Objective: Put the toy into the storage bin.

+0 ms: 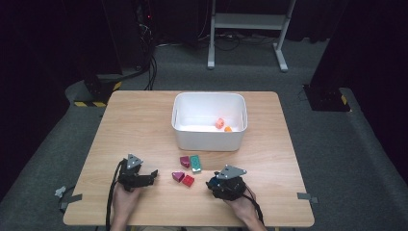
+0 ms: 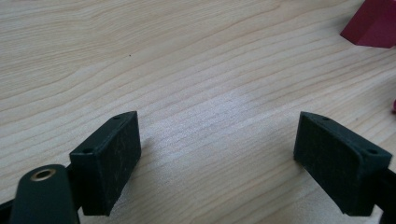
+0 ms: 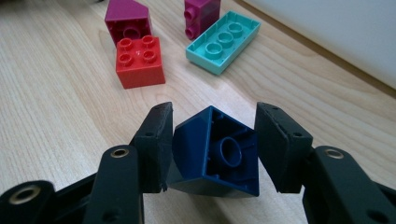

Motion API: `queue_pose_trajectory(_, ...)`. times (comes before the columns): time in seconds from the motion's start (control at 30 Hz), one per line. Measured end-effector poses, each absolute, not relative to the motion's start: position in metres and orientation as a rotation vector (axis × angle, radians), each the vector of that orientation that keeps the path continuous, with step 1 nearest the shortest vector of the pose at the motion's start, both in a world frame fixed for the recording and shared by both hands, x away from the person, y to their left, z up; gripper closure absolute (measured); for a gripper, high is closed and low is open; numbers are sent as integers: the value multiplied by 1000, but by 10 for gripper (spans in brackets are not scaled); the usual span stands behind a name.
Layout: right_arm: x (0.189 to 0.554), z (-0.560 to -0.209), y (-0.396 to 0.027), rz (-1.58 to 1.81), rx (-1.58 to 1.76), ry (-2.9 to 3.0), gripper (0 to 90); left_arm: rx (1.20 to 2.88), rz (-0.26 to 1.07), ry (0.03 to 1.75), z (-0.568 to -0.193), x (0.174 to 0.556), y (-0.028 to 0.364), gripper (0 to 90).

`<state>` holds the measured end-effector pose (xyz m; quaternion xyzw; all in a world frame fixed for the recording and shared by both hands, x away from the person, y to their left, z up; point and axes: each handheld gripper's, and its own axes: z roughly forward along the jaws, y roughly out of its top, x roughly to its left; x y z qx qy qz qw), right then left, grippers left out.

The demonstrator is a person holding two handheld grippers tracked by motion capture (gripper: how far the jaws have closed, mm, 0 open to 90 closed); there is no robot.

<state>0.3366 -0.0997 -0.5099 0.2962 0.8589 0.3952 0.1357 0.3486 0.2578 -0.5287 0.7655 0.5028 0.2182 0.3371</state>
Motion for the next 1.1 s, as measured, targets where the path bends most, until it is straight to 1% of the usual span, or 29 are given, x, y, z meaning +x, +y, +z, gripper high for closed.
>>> queue_pose_trajectory(0.67, 346, -488, -110, 1189, 885, 2469, 489, 1995, 569, 1310, -529, 349, 258, 150)
queue_pose_trajectory(1.1, 359, -453, -124, 1241, 882, 2425, 489, 1995, 569, 1310, -529, 349, 258, 151)
